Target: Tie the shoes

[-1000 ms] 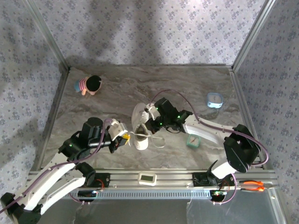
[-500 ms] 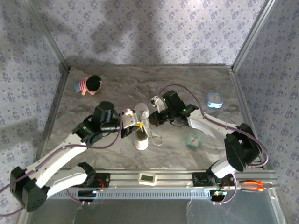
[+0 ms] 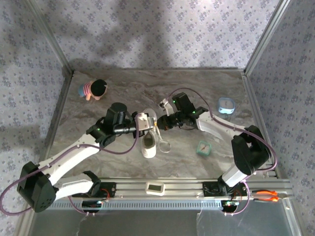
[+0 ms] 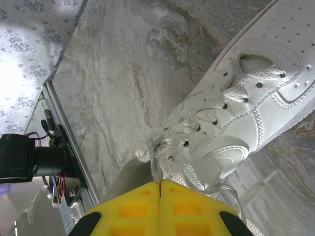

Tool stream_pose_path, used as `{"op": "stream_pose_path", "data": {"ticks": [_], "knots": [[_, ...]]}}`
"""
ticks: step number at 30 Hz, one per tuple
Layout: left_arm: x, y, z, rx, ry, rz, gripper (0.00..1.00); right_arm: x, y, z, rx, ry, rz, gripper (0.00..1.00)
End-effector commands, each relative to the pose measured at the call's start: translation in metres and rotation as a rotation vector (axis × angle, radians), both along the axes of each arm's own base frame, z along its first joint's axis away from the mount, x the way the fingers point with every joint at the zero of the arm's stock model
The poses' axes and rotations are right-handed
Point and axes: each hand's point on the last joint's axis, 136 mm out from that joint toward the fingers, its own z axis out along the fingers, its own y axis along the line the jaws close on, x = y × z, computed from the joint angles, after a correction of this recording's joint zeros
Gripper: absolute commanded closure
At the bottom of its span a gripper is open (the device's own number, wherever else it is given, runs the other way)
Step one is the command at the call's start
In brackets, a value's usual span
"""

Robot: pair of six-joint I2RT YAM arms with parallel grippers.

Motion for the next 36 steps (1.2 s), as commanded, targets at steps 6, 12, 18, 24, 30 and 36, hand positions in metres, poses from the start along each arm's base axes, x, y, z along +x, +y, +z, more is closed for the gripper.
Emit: {"op": "stream_pose_path", "data": {"ticks": [6,12,18,24,30,36], "knots": [[0.011,-0.002,-0.001,-0.02,-0.02,0.007,1.0,0.003,0.004,0.003,0.04,0.058,0.011,1.0],[0.002,0.007,-0.021,-0.024,0.087,0.05,1.0,0.002,0.003,0.004,0.04,0.052,0.005,1.0],[-0.015,0.019,-0.046,-0.026,0.236,0.093,1.0,0.001,0.002,0.007,0.036,0.025,0.0,1.0],[-0.024,0.024,-0.068,-0.018,0.362,0.131,1.0,-0.004,0.004,0.008,0.02,0.003,0.008,1.0],[-0.017,0.022,-0.083,-0.047,0.448,0.193,1.0,-0.008,0.006,0.011,0.018,-0.014,0.019,1.0],[0.014,0.018,-0.086,-0.086,0.443,0.312,1.0,-0.012,0.007,0.01,0.016,-0.011,0.027,1.0]]}}
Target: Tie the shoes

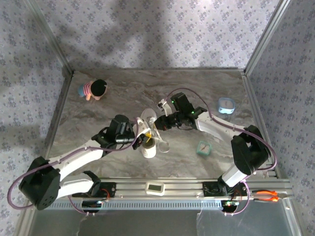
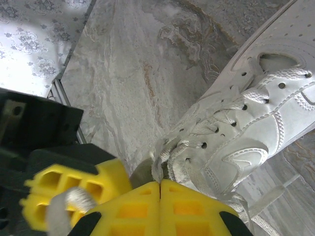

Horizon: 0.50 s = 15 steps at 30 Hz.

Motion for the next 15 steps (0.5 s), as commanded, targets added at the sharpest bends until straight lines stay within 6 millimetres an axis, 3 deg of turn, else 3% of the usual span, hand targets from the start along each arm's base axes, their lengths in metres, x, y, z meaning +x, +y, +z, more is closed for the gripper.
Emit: {"op": "stream_pose_path", "data": {"ticks": [1,8,15], "knots": [[0.026,-0.006,0.014,-0.043,-0.025,0.088,1.0,-0.005,-0.002,0.006,0.001,-0.018,0.003,1.0],[0.049,-0.004,0.004,-0.027,-0.019,0.174,1.0,-0.007,-0.006,0.008,-0.001,-0.026,0.002,1.0],[0.05,-0.009,0.021,-0.109,-0.001,0.186,1.0,-0.008,-0.008,0.006,-0.009,-0.027,-0.001,1.0]]}}
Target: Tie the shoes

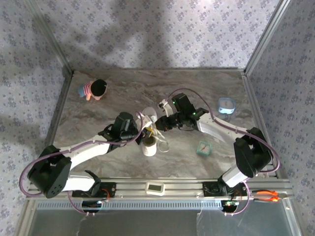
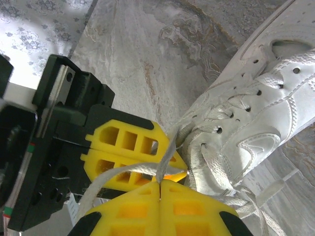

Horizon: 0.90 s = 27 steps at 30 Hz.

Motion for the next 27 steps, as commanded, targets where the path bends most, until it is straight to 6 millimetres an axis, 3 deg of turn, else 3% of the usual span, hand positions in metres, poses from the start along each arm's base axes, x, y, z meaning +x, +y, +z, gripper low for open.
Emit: {"op": "stream_pose_path", "data": {"ticks": [1,8,12,18,24,26,27], "knots": [[0.015,-0.005,0.036,-0.108,-0.064,0.046,1.0,-0.004,-0.004,0.002,-0.012,-0.013,0.002,1.0],[0.009,-0.005,0.065,-0.194,-0.077,0.051,1.0,0.001,-0.006,-0.005,-0.035,-0.009,-0.017,1.0],[0.008,0.005,0.069,-0.158,-0.088,0.081,1.0,0.004,-0.007,-0.014,-0.054,0.009,-0.027,1.0],[0.005,0.045,0.054,-0.019,-0.057,0.195,1.0,0.004,-0.007,-0.02,-0.07,0.005,-0.019,1.0],[-0.016,0.074,0.032,0.061,-0.004,0.228,1.0,0.002,-0.001,-0.021,-0.086,-0.006,0.007,1.0],[-0.025,0.074,0.026,0.057,0.023,0.206,0.9,0.0,0.001,-0.023,-0.094,-0.006,0.016,1.0],[-0.03,0.075,0.022,0.059,0.041,0.2,0.81,-0.001,0.002,-0.025,-0.097,-0.004,0.022,1.0]]}}
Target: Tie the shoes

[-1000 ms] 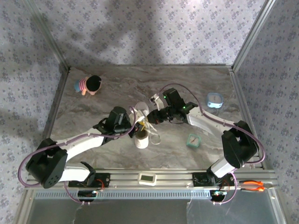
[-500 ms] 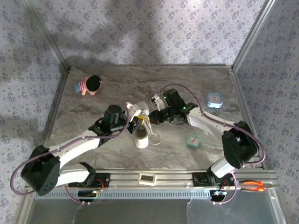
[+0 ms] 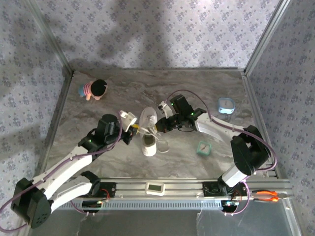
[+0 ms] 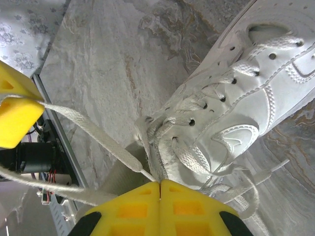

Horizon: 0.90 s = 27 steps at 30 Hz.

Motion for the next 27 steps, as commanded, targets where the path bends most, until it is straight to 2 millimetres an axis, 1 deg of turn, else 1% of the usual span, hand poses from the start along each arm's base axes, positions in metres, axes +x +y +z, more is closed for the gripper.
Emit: {"op": "stream_pose_path", "data": {"ticks": [1,3,6,11,13,14,16,19,21,24,27], "knots": [[-0.021,0.011,-0.026,0.051,0.099,-0.02,0.73,-0.003,0.005,-0.005,-0.03,-0.001,0.028,1.0],[-0.028,0.01,-0.021,0.024,0.072,-0.043,0.63,-0.003,0.006,-0.007,-0.036,0.001,0.031,1.0],[-0.028,0.021,-0.007,0.004,0.032,0.01,0.53,-0.004,0.009,-0.007,-0.039,-0.003,0.039,1.0],[-0.039,0.032,0.01,0.032,0.036,0.016,0.47,-0.004,0.01,-0.006,-0.043,-0.007,0.043,1.0],[-0.037,0.036,0.016,0.001,0.091,0.064,0.48,-0.004,0.009,-0.007,-0.046,-0.006,0.042,1.0],[-0.032,0.04,0.017,-0.023,0.144,0.12,0.48,-0.005,0.009,-0.007,-0.047,-0.004,0.042,1.0],[-0.024,0.041,0.013,-0.07,0.263,0.174,0.48,-0.006,0.009,-0.008,-0.049,-0.002,0.044,1.0],[-0.013,0.031,0.002,-0.14,0.413,0.177,0.43,-0.006,0.01,-0.009,-0.049,-0.003,0.044,1.0],[-0.008,0.02,-0.007,-0.161,0.446,0.134,0.39,-0.006,0.01,-0.01,-0.05,-0.001,0.046,1.0],[-0.003,0.007,-0.017,-0.175,0.449,0.06,0.37,-0.006,0.009,-0.01,-0.052,-0.003,0.048,1.0],[-0.001,0.0,-0.028,-0.157,0.466,0.011,0.36,-0.006,0.009,-0.011,-0.053,0.0,0.049,1.0]]}}
